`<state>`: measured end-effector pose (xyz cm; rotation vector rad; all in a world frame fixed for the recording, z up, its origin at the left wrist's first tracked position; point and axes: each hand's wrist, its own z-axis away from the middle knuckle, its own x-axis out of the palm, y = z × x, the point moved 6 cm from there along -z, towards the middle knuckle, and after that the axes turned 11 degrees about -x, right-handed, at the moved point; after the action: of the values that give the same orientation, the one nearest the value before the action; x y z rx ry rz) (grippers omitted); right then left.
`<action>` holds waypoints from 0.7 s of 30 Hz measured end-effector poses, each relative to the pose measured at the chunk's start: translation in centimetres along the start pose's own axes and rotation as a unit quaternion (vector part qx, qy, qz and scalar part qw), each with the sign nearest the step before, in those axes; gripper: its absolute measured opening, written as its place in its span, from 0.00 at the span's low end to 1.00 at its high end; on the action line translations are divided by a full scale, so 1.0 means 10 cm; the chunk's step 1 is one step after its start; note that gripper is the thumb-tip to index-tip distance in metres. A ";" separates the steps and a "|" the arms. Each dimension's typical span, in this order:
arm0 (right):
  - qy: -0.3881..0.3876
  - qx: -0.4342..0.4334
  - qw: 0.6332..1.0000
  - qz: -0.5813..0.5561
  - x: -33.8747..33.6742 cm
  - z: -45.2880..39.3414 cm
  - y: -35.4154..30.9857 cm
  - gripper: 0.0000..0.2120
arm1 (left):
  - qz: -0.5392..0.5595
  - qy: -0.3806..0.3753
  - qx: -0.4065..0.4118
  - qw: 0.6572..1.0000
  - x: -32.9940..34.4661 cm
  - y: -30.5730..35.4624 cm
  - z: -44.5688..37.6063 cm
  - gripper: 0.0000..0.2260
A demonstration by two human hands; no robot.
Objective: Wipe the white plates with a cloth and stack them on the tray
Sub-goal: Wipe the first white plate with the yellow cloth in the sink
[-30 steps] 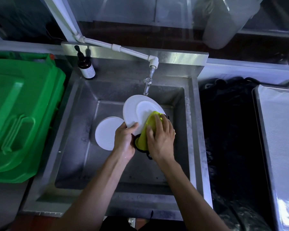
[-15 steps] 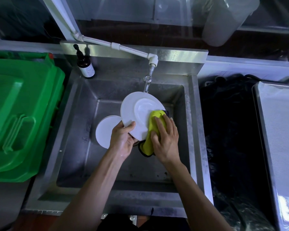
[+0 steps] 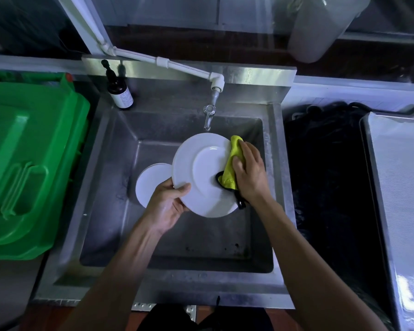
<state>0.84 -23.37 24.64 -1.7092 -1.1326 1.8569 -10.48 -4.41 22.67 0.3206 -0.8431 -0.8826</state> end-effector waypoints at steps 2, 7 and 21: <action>-0.004 -0.025 0.999 0.024 -0.01 -0.06 -0.05 0.24 | -0.035 -0.005 -0.003 0.999 0.03 0.01 0.02 0.17; -0.041 -0.111 0.989 0.084 0.03 -0.13 -0.27 0.26 | -0.070 -0.003 -0.023 0.997 0.06 -0.03 0.03 0.22; -0.113 -0.338 0.930 0.091 0.27 0.14 -0.70 0.22 | -0.101 -0.010 -0.028 0.994 0.08 -0.02 0.00 0.15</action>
<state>-2.71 -17.55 28.14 -2.0327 -1.9403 1.9410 -10.27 -5.15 22.95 0.3532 -0.8117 -1.0973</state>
